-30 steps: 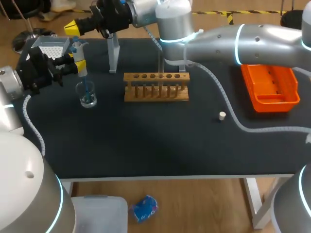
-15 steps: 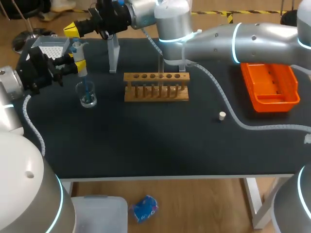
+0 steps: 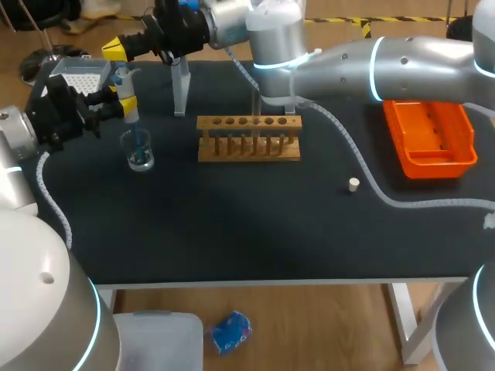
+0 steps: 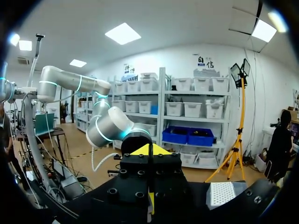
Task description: Invert the test tube, pick up the pipette, mount the tip to pipette, aspirate from beaker and dispense into the tube, eject the tip, return the pipette, and cap with the stopper.
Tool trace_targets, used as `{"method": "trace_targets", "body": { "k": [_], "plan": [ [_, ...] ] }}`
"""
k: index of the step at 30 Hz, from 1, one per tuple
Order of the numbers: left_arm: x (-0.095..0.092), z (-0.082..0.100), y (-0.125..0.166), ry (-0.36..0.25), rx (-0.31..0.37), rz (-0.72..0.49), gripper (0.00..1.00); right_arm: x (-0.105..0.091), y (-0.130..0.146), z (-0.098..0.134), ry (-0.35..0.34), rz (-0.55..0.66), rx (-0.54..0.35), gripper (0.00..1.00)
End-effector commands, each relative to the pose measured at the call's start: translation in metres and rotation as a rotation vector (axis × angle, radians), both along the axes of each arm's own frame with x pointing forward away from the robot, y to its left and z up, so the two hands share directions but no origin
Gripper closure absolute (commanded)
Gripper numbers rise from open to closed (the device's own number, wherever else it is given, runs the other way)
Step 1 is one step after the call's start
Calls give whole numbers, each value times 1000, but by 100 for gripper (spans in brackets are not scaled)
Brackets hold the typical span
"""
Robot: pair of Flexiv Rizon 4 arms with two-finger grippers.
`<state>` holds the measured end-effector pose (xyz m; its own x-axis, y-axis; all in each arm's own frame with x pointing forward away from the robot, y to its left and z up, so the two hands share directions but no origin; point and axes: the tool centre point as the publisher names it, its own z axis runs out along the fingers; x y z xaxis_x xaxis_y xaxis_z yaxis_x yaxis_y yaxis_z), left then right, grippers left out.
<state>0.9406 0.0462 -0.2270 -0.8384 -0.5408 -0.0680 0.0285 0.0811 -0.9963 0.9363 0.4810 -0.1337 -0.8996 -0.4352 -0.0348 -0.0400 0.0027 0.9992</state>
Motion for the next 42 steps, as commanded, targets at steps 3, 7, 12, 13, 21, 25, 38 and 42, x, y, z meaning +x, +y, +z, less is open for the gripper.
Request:
{"method": "trace_targets", "body": {
  "k": [3, 7, 12, 13, 21, 25, 38, 42],
  "plan": [
    [0, 1, -1, -3, 0, 4, 100, 0, 1, 2, -8, 4, 3, 100],
    [0, 1, -1, -3, 0, 4, 100, -1, 1, 4, -15, 7, 5, 100],
    [0, 1, -1, -3, 0, 4, 100, -4, 0, 5, -19, 10, 8, 100],
    [0, 1, -1, -3, 0, 4, 100, -4, 0, 5, -19, 10, 9, 100],
    [0, 1, -1, -3, 0, 4, 100, -7, -3, 2, -15, 8, 14, 100],
    [0, 1, -1, -3, 0, 4, 100, -7, -4, 1, -11, 6, 16, 100],
    [0, 1, -1, -3, 0, 4, 100, -5, -2, -4, 1, 9, 12, 100],
    [0, 1, -1, -3, 0, 4, 100, -5, -2, -6, 6, 8, 10, 100]
  ]
}}
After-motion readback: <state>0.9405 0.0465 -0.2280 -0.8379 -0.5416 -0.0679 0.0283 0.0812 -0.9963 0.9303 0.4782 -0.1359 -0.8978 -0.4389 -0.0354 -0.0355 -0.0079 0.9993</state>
